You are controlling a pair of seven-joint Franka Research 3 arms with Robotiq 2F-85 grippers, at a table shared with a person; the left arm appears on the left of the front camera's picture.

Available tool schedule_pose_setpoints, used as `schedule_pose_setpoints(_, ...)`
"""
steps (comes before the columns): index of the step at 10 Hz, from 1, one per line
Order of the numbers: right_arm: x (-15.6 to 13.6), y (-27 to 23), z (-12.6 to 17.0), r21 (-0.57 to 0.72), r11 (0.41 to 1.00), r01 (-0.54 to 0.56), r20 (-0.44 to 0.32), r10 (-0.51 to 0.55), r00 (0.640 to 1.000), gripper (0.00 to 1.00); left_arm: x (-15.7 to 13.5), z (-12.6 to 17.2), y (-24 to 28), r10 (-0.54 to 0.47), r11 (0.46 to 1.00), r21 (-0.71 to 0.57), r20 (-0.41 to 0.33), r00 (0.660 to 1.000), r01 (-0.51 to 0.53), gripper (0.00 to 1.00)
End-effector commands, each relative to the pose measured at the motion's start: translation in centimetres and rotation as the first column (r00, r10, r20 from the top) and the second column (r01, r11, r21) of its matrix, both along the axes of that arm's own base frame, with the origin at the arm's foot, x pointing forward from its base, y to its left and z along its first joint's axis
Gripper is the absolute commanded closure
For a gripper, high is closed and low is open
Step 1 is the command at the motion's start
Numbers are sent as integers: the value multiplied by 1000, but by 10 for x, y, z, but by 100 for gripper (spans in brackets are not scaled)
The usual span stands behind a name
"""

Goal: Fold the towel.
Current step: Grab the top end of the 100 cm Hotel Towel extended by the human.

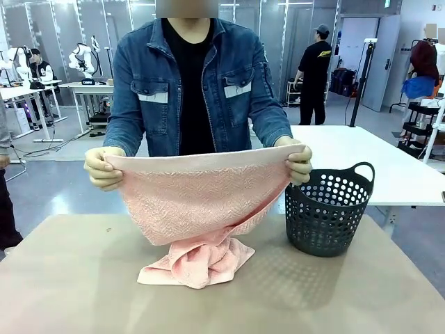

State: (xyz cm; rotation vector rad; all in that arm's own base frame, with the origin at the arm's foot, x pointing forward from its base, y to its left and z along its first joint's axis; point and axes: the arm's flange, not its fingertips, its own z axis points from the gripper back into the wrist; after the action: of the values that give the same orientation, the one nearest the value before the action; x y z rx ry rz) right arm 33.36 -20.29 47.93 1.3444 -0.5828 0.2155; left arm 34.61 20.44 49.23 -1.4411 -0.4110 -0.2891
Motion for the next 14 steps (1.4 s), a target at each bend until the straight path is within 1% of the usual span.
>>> schedule_pose_setpoints(1,0,0,0,0,1000,0,0,0,1000,0,0,0,0,0,1000,0,0,1000,0,0)
schedule_pose_setpoints(2,-3,2,24,-124,992,1,124,14,992,0,-9,27,-8,-52,985,169,153,987,26,0)
schedule_pose_setpoints(3,-7,12,58,-242,970,-29,237,88,968,0,-18,63,-22,-108,926,378,285,953,-7,0)
schedule_pose_setpoints(4,-9,29,86,-375,926,-35,306,159,939,0,-25,92,-40,-181,863,504,364,914,-29,0)
schedule_pose_setpoints(5,-9,50,109,-493,869,-39,359,244,901,0,-29,115,-60,-246,802,593,438,865,-72,0)
schedule_pose_setpoints(6,-9,72,129,-592,806,-16,401,312,861,0,-30,132,-83,-299,747,652,502,811,-128,0)
schedule_pose_setpoints(7,-12,100,145,-691,723,-9,410,402,819,0,-34,146,-109,-352,693,693,565,746,-198,0)
schedule_pose_setpoints(8,-18,133,163,-789,613,26,413,499,761,0,-39,160,-142,-424,622,720,640,641,-307,0)
schedule_pose_setpoints(9,-26,159,178,-832,553,42,414,569,711,0,-46,169,-165,-480,590,725,669,567,-355,0)
schedule_pose_setpoints(10,-30,177,187,-861,506,54,402,611,682,0,-49,173,-180,-503,573,729,674,541,-375,0)
schedule_pose_setpoints(11,-34,193,191,-885,457,85,392,636,665,0,-52,174,-192,-521,551,728,682,513,-408,0)
schedule_pose_setpoints(12,-35,202,194,-889,451,81,388,648,655,0,-53,174,-197,-525,554,718,694,492,-422,0)
schedule_pose_setpoints(13,-36,207,195,-878,472,76,402,643,652,0,-53,173,-198,-513,576,709,701,495,-407,0)
schedule_pose_setpoints(14,-36,206,204,-889,452,77,395,669,630,0,-57,186,-200,-528,570,710,702,477,-414,0)
